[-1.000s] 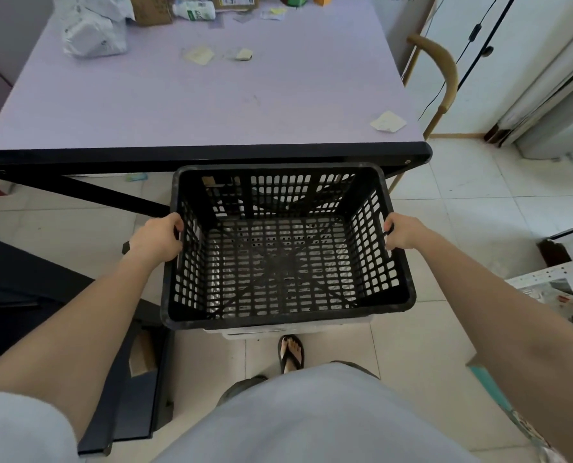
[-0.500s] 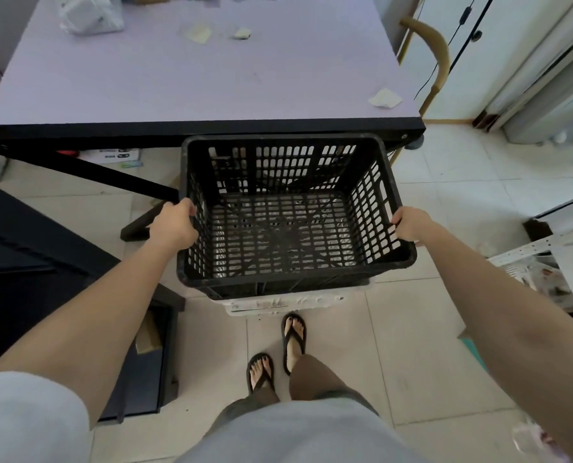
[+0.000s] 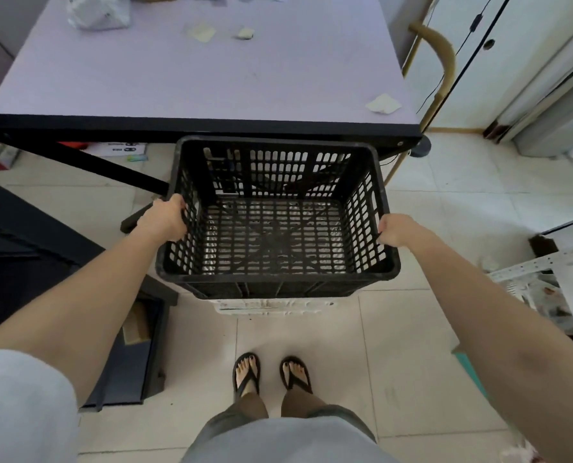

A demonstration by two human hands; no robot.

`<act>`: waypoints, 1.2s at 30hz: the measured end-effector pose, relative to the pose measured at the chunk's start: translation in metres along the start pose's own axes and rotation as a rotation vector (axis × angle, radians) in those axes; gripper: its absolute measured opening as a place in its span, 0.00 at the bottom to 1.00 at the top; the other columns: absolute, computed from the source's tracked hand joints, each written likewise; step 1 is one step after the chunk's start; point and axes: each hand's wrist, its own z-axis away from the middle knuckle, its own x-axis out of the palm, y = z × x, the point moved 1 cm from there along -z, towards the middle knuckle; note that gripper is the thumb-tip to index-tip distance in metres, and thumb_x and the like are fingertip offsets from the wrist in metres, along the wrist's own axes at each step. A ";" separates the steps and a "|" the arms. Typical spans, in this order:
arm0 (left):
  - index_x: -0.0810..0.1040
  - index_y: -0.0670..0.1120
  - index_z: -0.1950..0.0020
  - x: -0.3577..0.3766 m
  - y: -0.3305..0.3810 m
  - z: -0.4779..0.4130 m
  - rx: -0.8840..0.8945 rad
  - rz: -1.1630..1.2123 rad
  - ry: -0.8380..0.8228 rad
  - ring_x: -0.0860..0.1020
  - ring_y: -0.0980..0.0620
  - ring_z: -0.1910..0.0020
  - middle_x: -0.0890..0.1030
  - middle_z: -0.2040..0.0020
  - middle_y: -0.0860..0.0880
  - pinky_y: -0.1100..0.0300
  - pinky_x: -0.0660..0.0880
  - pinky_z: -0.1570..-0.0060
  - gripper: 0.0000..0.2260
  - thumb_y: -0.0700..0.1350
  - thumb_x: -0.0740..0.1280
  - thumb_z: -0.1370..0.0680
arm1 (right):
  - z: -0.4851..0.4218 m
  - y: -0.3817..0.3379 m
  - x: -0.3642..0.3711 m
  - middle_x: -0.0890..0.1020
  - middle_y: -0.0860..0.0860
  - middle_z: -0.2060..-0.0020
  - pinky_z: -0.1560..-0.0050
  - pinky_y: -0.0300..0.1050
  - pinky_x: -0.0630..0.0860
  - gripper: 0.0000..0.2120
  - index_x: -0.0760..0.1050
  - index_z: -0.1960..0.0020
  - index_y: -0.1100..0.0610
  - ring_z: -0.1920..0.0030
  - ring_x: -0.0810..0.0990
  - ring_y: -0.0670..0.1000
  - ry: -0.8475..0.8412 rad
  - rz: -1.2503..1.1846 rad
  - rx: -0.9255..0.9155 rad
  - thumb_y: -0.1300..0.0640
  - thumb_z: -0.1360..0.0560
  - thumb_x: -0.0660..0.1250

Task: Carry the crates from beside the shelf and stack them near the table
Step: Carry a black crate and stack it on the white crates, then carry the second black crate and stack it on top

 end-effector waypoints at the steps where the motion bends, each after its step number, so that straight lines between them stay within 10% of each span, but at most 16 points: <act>1: 0.65 0.45 0.30 -0.003 0.002 0.003 -0.016 0.022 0.005 0.75 0.33 0.42 0.73 0.38 0.35 0.42 0.76 0.42 0.25 0.38 0.66 0.26 | -0.004 -0.002 -0.002 0.69 0.61 0.35 0.37 0.53 0.69 0.19 0.69 0.34 0.60 0.37 0.70 0.61 0.015 0.022 0.000 0.58 0.24 0.61; 6: 0.67 0.44 0.31 -0.020 -0.001 0.046 -0.073 0.092 0.063 0.72 0.36 0.37 0.73 0.36 0.37 0.43 0.74 0.40 0.23 0.42 0.66 0.25 | -0.011 -0.047 -0.019 0.61 0.60 0.31 0.33 0.61 0.65 0.19 0.68 0.35 0.56 0.31 0.59 0.64 0.194 0.081 -0.156 0.57 0.26 0.61; 14: 0.74 0.47 0.39 -0.036 -0.074 0.174 -0.312 0.102 0.182 0.77 0.39 0.44 0.77 0.40 0.43 0.50 0.75 0.49 0.13 0.43 0.61 0.24 | 0.032 -0.200 -0.008 0.68 0.60 0.36 0.40 0.57 0.73 0.20 0.67 0.33 0.56 0.38 0.70 0.63 0.103 0.324 -0.653 0.54 0.24 0.60; 22: 0.76 0.51 0.40 -0.019 -0.177 0.332 -0.647 0.162 0.208 0.78 0.39 0.44 0.78 0.40 0.43 0.47 0.77 0.45 0.14 0.45 0.62 0.24 | 0.175 -0.344 0.057 0.73 0.54 0.58 0.53 0.50 0.74 0.04 0.70 0.59 0.55 0.50 0.77 0.60 0.092 0.444 -1.172 0.56 0.26 0.61; 36: 0.76 0.48 0.37 0.048 -0.344 0.641 -1.074 0.188 0.285 0.77 0.39 0.40 0.78 0.39 0.43 0.50 0.76 0.44 0.15 0.45 0.62 0.23 | 0.505 -0.467 0.278 0.78 0.56 0.44 0.43 0.52 0.76 0.08 0.73 0.49 0.54 0.42 0.76 0.60 -0.016 0.645 -1.588 0.56 0.27 0.62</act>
